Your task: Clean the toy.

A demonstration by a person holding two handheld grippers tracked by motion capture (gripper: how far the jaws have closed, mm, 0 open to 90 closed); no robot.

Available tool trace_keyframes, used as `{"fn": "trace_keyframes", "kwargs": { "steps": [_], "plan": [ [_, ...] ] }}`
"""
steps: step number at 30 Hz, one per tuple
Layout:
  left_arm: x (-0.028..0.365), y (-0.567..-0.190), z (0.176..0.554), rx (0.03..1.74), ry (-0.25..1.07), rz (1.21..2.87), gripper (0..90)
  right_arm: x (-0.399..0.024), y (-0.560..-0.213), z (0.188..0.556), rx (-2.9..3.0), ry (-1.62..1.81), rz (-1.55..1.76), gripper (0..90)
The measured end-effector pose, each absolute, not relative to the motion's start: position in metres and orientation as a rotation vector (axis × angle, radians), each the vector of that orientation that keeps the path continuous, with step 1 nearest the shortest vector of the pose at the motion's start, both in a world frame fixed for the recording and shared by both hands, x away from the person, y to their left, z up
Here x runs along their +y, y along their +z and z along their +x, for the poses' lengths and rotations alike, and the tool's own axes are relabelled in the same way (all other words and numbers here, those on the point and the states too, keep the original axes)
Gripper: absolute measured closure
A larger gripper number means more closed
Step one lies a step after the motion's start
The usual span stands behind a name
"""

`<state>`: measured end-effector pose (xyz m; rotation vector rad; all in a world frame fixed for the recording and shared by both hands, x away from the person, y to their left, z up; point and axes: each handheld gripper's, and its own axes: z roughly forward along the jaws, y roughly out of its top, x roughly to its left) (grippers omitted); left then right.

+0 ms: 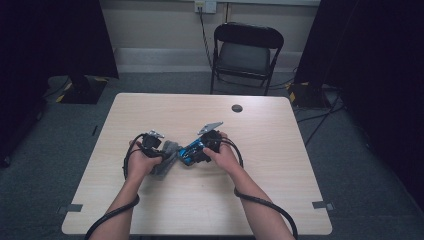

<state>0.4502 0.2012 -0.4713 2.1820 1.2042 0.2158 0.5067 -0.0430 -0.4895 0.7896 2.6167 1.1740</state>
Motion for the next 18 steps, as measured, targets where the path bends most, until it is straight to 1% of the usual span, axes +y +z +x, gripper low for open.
{"fn": "trace_keyframes", "kwargs": {
  "steps": [8, 13, 18],
  "plan": [
    [0.210, -0.473, 0.430, 1.186, 0.193, 2.152, 77.8, -0.043, -0.490, 0.507, 2.617, 1.175, 0.790, 0.0],
    [0.224, -0.467, 0.422, 1.210, 0.182, 2.131, 77.9, -0.043, -0.490, 0.507, 2.614, 1.178, 0.791, 0.0],
    [0.238, -0.457, 0.426, 1.238, 0.228, 2.063, 77.8, -0.044, -0.490, 0.506, 2.609, 1.185, 0.792, 0.0]
  ]
}}
